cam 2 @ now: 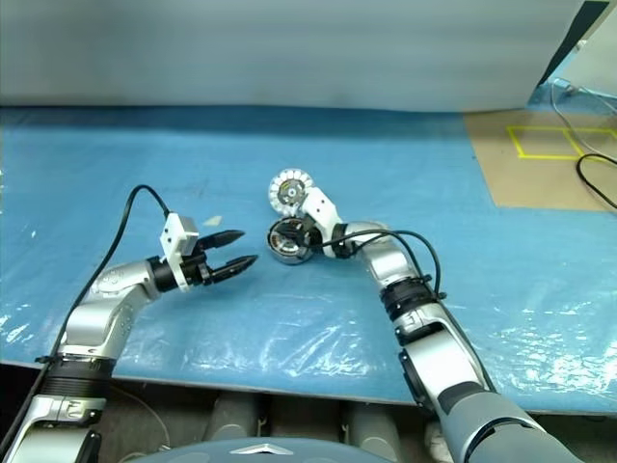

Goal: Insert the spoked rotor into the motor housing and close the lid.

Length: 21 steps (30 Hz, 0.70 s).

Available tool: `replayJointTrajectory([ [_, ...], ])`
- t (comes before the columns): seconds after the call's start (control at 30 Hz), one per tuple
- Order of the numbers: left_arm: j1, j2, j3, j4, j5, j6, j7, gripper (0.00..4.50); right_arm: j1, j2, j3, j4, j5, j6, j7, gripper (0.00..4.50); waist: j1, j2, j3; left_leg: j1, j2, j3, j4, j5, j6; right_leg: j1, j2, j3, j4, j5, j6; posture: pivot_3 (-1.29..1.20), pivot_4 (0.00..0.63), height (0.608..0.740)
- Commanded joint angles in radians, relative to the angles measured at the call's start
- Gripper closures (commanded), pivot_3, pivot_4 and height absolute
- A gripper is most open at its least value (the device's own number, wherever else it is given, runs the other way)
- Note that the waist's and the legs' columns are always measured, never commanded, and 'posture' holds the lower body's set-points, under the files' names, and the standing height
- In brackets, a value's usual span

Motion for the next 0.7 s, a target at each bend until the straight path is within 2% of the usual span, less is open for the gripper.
replayJointTrajectory([
  [0.03, -0.030, -0.003, 0.005, 0.012, 0.001, -0.033, 0.011, 0.92, 0.040, 0.005, 0.013, 0.015, -0.023, 0.042, -0.005, 4.50, 0.000, 0.000, 0.000, 0.001, 0.000, 0.000, 0.000, 0.000, 0.000, 0.001, 0.000, 0.000, 0.000, 0.000, 0.000, 0.00, 0.150, 0.740],
  [0.17, -0.099, -0.026, 0.030, 0.127, 0.029, -0.100, 0.075, 0.92, 0.062, 0.001, -0.009, -0.050, 0.005, 0.098, 0.021, 4.50, 0.001, 0.000, 0.000, 0.004, 0.000, 0.000, 0.000, 0.000, 0.000, 0.003, 0.000, 0.000, 0.000, 0.000, -0.001, 0.00, 0.150, 0.740],
  [0.4, -0.155, -0.011, 0.034, 0.189, 0.002, -0.095, 0.033, 0.92, 0.091, -0.017, -0.034, -0.159, 0.034, 0.157, 0.032, 4.50, 0.002, 0.000, 0.000, 0.000, 0.000, 0.000, -0.001, 0.000, 0.000, 0.001, 0.000, 0.000, -0.001, 0.001, -0.001, 0.00, 0.150, 0.740],
  [0.53, -0.170, -0.008, 0.032, 0.203, 0.001, -0.096, 0.012, 0.92, 0.063, -0.025, -0.090, -0.292, 0.121, 0.259, 0.051, 4.50, 0.003, 0.000, 0.000, -0.003, 0.000, 0.000, -0.002, 0.000, 0.001, -0.002, 0.000, 0.000, -0.001, 0.001, -0.001, 0.00, 0.150, 0.740],
  [0.7, -0.233, -0.007, 0.031, 0.311, 0.026, -0.135, -0.001, 0.92, 0.026, -0.072, -0.125, -0.406, 0.183, 0.349, 0.087, 4.50, 0.003, 0.000, 0.000, -0.003, 0.000, 0.000, -0.001, 0.000, 0.000, -0.003, 0.000, 0.000, 0.000, 0.001, -0.001, 0.00, 0.150, 0.740],
])
